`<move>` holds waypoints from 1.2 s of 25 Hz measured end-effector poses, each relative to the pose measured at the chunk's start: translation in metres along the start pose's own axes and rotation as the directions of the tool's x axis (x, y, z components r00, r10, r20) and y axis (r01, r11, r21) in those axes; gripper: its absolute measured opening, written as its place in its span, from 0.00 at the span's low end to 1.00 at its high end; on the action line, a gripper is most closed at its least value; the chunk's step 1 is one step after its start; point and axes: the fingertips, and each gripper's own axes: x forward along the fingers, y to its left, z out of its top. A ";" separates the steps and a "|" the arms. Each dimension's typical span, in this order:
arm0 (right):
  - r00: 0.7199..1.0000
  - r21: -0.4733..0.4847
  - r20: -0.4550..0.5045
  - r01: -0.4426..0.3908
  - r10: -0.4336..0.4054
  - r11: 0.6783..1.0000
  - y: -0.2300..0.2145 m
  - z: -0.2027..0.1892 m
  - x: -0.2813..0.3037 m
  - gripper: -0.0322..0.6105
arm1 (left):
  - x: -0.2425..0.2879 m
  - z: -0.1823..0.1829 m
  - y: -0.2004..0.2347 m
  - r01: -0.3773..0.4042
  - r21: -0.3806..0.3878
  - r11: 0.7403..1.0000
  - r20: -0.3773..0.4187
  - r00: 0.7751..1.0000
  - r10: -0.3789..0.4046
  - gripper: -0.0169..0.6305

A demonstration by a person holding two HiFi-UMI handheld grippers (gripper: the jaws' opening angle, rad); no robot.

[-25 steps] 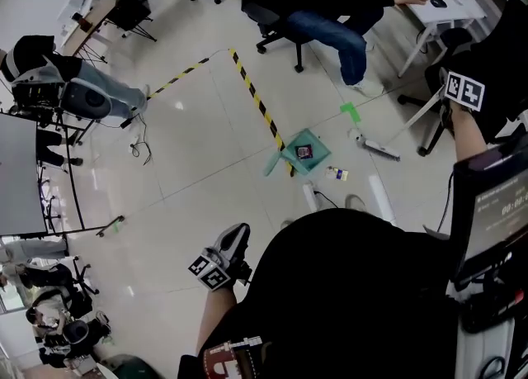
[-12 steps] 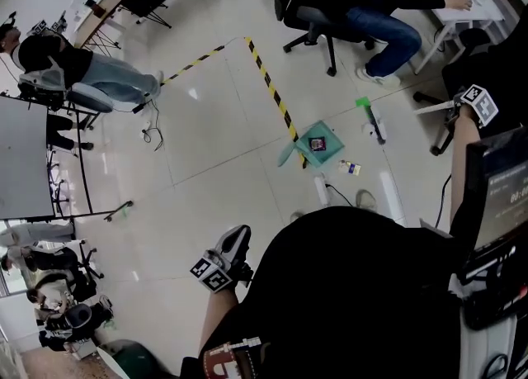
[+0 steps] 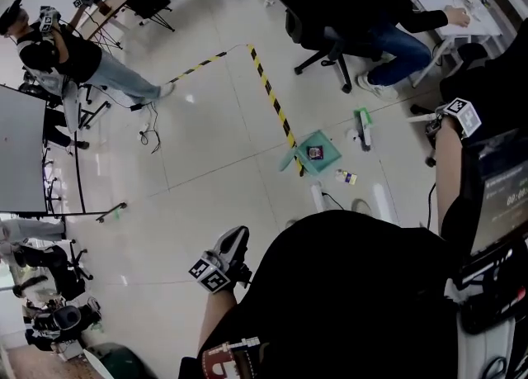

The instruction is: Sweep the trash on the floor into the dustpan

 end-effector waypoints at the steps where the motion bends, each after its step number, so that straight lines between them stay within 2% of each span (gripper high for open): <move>1: 1.000 -0.012 -0.015 -0.014 0.013 1.000 0.007 -0.007 0.001 0.12 | 0.001 0.000 0.001 0.002 -0.001 1.000 0.006 1.000 -0.002 0.02; 6: 0.992 -0.169 -0.097 -0.097 0.081 0.981 0.032 -0.053 0.004 0.12 | 0.002 -0.008 0.004 0.022 0.004 1.000 0.036 0.999 -0.023 0.02; 10: 0.971 -0.271 -0.212 -0.164 0.108 0.949 0.055 -0.086 0.000 0.11 | 0.011 -0.008 0.003 0.035 0.002 0.999 0.051 0.998 -0.035 0.02; 13: 0.952 -0.315 -0.280 -0.214 0.125 0.925 0.070 -0.121 -0.025 0.12 | -0.003 -0.006 0.004 0.050 0.001 0.999 0.064 0.997 -0.050 0.02; 19: 0.885 -0.327 -0.433 -0.331 0.171 0.885 0.091 -0.182 -0.056 0.14 | -0.010 -0.004 0.003 0.061 0.002 0.998 0.078 0.995 -0.061 0.02; 25: 0.823 -0.331 -0.532 -0.418 0.198 0.846 0.101 -0.210 -0.077 0.14 | -0.002 -0.006 0.001 0.073 -0.003 0.997 0.076 0.994 -0.073 0.02; 28: 0.807 -0.332 -0.548 -0.449 0.218 0.830 0.106 -0.215 -0.082 0.13 | 0.004 -0.005 0.002 0.085 0.001 0.996 0.075 0.994 -0.085 0.02; 30: 0.808 -0.319 -0.546 -0.446 0.223 0.836 0.105 -0.213 -0.081 0.12 | 0.008 -0.003 0.003 0.094 0.004 0.996 0.071 0.993 -0.094 0.02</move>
